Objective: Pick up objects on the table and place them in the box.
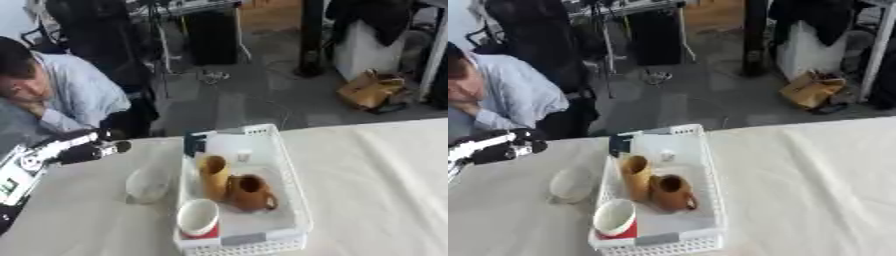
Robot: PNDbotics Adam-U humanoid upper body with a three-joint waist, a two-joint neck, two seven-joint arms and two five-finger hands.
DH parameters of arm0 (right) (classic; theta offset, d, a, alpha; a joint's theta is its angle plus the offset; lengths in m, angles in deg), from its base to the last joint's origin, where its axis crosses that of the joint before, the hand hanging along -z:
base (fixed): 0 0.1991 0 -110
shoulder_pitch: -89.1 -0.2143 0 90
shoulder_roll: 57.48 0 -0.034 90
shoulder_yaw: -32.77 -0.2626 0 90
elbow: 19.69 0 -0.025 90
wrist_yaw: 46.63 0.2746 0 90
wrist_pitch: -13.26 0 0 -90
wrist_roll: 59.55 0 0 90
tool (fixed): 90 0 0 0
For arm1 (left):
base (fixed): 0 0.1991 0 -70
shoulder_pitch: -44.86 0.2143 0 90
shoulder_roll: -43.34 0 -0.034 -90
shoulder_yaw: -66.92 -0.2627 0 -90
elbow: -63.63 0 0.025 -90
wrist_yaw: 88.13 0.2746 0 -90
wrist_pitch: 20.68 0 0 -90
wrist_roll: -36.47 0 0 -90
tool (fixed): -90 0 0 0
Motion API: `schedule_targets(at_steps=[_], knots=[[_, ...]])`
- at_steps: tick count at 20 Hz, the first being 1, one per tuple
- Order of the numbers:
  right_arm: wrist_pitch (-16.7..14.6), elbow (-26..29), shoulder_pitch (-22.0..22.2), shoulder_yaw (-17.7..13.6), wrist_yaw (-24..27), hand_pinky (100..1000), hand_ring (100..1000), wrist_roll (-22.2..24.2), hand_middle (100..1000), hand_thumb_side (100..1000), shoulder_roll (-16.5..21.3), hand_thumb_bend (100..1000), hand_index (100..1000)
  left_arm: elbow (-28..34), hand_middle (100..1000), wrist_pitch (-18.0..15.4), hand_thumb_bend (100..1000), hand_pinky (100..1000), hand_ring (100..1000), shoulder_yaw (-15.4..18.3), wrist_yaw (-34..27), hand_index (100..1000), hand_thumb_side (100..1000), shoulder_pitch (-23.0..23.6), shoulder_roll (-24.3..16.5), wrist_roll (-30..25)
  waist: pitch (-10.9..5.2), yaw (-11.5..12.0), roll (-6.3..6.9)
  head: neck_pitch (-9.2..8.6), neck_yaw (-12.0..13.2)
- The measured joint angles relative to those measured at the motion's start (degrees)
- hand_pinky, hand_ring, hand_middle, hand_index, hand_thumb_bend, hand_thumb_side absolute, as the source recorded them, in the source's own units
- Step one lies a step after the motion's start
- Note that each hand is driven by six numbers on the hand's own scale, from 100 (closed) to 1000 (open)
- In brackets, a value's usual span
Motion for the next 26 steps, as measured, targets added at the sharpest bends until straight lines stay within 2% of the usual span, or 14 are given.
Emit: schedule_targets(at_steps=[8, 11, 16, 23, 26], knots=[[0.07, 0.0, -0.02, 0.33, 0.37, 745, 813, 0.72, 681, 1000, -0.02, 100, 682, -0.5, 1000, -1.43, 669, 1000, 1000, -0.65, 7.24, 1000, 901, -0.23, 1.81, -0.79, 0.22, -0.29, -0.16, 0.0, 0.0], [0.15, 0.0, -0.07, 0.33, 0.4, 745, 813, 0.87, 681, 1000, -0.05, 100, 682, -0.51, 1000, -1.98, 673, 1000, 1000, -0.65, 10.22, 1000, 900, -0.4, 2.63, -0.15, 0.35, -0.3, -0.17, 0.0, 0.0], [0.24, 0.0, -0.23, 0.33, 0.41, 744, 813, 1.0, 678, 1000, -0.44, 100, 678, -1.29, 1000, -2.52, 737, 1000, 1000, -0.31, 14.27, 1000, 896, -0.65, 4.36, 1.34, 0.7, -0.43, -0.3, -0.07, 0.03], [0.23, 0.0, -0.28, 0.34, 0.44, 743, 812, 1.39, 674, 1000, -0.72, 100, 670, -2.52, 1000, -3.32, 755, 1000, 1000, 0.54, 19.84, 1000, 911, -1.21, 6.61, 3.19, 1.23, -0.54, -0.56, -0.34, 0.14], [0.18, 0.0, -0.29, 0.34, 0.46, 743, 811, 1.44, 673, 1000, -1.01, 100, 667, -3.01, 1000, -3.37, 804, 1000, 1000, 0.9, 21.56, 1000, 920, -1.41, 7.32, 3.78, 1.37, -0.64, -0.74, -0.35, 0.25]])
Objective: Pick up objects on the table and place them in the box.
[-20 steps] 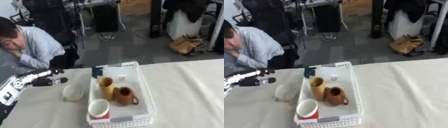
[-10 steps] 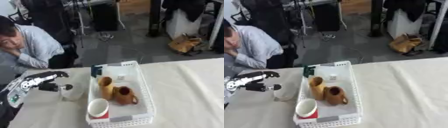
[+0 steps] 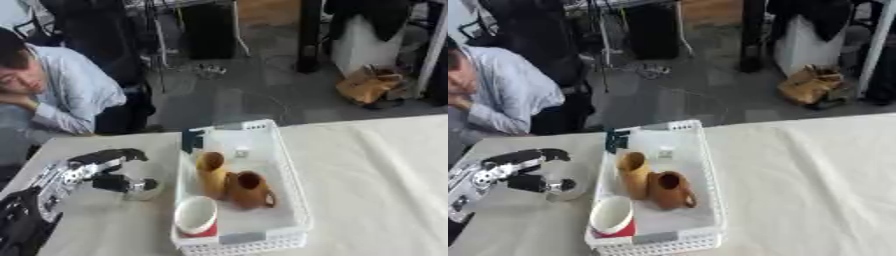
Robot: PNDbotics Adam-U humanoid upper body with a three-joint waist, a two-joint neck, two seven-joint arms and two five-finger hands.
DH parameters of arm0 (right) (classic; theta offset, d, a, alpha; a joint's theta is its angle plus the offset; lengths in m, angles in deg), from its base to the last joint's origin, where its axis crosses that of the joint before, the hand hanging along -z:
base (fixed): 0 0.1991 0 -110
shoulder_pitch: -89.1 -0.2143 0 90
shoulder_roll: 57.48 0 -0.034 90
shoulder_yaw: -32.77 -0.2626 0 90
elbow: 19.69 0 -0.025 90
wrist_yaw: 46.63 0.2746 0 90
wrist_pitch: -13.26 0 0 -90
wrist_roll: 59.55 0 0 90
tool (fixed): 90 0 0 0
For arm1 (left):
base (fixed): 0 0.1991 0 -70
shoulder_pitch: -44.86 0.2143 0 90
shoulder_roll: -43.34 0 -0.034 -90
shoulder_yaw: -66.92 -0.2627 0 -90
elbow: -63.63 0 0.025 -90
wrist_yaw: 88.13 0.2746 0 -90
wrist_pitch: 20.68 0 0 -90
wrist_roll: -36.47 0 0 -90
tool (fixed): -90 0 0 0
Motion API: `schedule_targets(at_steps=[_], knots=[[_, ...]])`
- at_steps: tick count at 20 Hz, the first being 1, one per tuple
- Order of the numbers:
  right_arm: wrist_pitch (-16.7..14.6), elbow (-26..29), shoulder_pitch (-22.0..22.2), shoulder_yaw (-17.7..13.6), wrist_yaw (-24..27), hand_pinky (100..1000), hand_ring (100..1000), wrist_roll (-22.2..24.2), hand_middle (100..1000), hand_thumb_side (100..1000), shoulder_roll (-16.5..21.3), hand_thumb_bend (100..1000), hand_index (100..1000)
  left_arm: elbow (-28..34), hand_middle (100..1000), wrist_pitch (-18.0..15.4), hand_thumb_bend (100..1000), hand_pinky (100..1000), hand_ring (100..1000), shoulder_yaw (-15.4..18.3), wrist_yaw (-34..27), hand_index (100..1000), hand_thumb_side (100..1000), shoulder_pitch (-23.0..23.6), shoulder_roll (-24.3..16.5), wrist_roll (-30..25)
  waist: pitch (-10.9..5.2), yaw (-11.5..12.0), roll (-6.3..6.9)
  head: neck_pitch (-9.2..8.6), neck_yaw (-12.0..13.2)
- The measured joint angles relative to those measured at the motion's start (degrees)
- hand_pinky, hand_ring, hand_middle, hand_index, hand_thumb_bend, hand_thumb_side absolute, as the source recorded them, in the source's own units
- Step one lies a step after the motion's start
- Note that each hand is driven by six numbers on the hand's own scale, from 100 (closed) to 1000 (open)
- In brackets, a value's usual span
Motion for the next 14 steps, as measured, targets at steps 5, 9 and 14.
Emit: schedule_targets(at_steps=[5, 9, 14], knots=[[-0.07, 0.0, -0.27, 0.01, 0.17, 741, 810, 0.22, 671, 1000, -0.05, 100, 663, -0.71, 1000, 0.28, 798, 1000, 1000, 0.98, 2.94, 1000, 880, -0.68, 1.12, 0.82, 0.32, -0.03, -0.13, -0.35, 0.04], [-0.18, 0.0, -0.41, 0.01, 0.23, 741, 810, 0.37, 670, 1000, -0.47, 100, 659, -0.73, 1000, 0.83, 785, 1000, 1000, 2.17, 4.7, 1000, 875, -1.26, 1.86, 2.39, 0.63, -0.1, -0.31, -0.55, 0.04], [-0.33, 0.0, -0.42, 0.01, 0.29, 741, 810, 0.56, 668, 1000, -0.49, 100, 656, -0.76, 1000, 1.93, 787, 1000, 1000, 3.07, 6.17, 1000, 868, -1.31, 2.33, 4.36, 0.87, -0.05, -0.47, -0.71, 0.03]])
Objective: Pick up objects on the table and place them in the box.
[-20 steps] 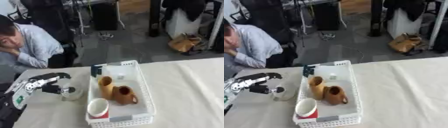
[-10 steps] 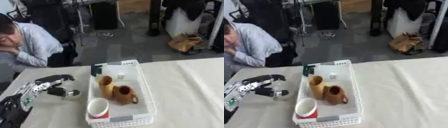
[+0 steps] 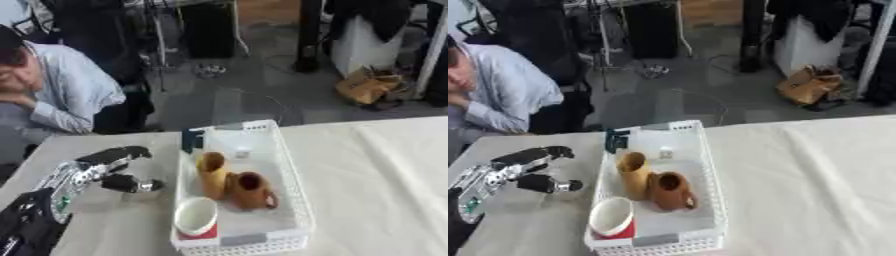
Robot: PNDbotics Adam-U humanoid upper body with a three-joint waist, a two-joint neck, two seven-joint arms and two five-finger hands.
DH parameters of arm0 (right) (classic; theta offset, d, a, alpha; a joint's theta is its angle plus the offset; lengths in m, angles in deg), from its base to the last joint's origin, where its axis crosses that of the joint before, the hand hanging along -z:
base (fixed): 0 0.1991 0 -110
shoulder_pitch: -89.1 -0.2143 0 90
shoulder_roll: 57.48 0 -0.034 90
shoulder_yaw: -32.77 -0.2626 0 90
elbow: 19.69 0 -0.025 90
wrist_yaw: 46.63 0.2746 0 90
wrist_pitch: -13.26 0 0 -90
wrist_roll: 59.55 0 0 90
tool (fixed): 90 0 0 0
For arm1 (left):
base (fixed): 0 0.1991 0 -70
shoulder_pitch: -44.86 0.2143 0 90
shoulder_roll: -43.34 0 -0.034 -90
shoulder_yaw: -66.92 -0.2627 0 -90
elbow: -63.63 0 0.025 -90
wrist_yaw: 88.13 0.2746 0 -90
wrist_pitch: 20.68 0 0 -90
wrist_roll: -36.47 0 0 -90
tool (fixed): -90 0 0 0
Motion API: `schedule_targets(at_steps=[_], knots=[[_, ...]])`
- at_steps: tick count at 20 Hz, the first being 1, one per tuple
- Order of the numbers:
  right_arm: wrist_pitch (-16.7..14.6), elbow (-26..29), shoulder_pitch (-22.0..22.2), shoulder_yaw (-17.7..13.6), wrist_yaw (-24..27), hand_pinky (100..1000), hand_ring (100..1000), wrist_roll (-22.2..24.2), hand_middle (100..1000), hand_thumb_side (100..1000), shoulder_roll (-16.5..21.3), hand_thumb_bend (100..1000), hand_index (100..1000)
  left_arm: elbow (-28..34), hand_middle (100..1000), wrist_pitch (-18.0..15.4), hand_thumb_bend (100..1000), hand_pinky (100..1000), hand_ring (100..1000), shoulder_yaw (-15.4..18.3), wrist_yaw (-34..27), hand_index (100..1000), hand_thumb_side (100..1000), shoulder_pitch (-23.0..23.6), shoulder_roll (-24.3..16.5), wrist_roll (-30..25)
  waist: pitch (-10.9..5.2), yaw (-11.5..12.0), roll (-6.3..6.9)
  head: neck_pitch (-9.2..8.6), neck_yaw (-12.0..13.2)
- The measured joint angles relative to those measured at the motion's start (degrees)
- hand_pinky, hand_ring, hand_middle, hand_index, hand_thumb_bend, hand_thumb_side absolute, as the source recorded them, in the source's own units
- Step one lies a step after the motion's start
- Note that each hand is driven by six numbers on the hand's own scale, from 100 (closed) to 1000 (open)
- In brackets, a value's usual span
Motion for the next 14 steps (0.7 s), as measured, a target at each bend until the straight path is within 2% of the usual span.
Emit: schedule_targets(at_steps=[14], knots=[[-0.12, 0.0, -0.08, 0.01, 0.47, 741, 808, 0.29, 662, 1000, -0.38, 100, 648, -1.74, 1000, 2.79, 774, 1000, 1000, 1.69, 1.97, 1000, 880, -0.92, 1.92, 2.54, 0.44, -0.32, -0.36, -0.75, -0.07]])
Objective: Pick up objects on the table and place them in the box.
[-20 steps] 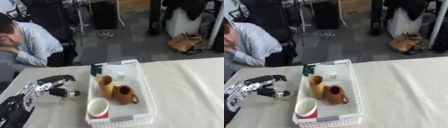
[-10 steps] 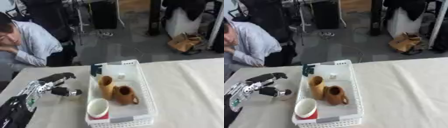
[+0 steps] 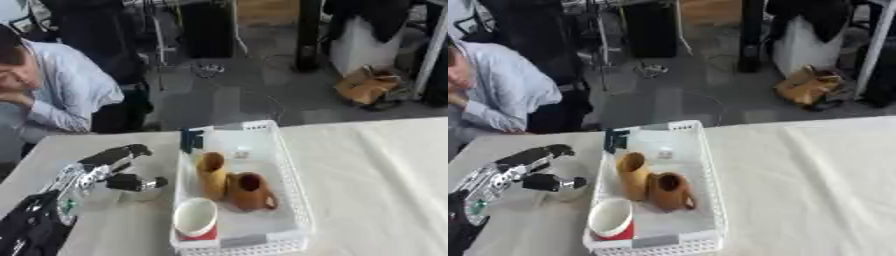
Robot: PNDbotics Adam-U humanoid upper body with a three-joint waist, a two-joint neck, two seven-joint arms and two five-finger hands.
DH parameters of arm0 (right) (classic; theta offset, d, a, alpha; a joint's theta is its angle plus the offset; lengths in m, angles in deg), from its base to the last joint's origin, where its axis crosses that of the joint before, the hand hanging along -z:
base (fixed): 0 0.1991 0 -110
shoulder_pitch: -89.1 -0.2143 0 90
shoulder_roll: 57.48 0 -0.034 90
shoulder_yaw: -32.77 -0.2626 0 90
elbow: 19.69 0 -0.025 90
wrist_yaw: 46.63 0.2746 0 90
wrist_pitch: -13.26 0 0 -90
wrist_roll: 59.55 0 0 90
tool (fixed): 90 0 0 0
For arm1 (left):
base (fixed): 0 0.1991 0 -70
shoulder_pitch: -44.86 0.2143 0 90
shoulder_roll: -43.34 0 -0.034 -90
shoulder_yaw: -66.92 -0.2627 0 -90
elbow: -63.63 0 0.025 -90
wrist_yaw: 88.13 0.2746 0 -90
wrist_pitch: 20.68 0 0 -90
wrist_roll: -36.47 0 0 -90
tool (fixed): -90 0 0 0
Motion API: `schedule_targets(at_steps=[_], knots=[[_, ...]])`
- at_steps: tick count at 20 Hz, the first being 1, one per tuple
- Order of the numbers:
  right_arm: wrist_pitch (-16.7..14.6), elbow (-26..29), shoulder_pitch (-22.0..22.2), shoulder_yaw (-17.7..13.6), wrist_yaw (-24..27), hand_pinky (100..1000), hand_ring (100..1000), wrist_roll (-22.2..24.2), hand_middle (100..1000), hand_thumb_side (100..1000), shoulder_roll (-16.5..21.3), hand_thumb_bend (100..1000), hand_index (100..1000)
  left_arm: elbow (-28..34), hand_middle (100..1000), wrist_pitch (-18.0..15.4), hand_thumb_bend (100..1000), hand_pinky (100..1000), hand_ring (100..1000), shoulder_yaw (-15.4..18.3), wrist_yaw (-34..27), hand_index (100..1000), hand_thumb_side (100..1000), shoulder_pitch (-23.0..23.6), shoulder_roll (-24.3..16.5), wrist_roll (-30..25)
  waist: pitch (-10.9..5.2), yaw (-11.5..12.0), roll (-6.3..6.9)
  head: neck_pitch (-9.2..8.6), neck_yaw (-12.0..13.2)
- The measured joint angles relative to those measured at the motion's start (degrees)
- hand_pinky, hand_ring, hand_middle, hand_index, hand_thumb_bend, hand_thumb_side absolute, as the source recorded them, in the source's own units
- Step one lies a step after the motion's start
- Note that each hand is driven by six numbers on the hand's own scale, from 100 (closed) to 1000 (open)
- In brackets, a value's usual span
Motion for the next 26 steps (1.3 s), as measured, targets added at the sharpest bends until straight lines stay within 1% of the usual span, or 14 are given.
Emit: schedule_targets(at_steps=[10, 15, 26], knots=[[-0.05, 0.0, -0.22, 0.04, 0.25, 741, 807, 0.15, 661, 1000, -0.11, 100, 647, -1.04, 1000, 0.57, 751, 1000, 1000, 0.72, 0.01, 1000, 906, -0.73, 0.53, 0.0, 0.06, -0.11, 0.0, -0.11, 0.03], [0.02, 0.0, -0.27, 0.33, 0.56, 742, 807, 0.25, 658, 1000, -0.11, 100, 648, -1.4, 1000, 1.13, 738, 1000, 1000, 1.05, 0.05, 1000, 925, -1.11, 0.53, -0.21, 0.07, -0.4, 0.01, -0.53, 0.07], [-0.15, 0.0, -0.47, 0.34, 0.93, 743, 808, 0.43, 658, 1000, -0.11, 100, 650, -3.32, 1000, 1.99, 741, 1000, 1000, 1.99, 1.48, 1000, 926, -2.6, 0.54, -0.68, 0.42, -1.0, 0.04, -1.0, 0.37]])
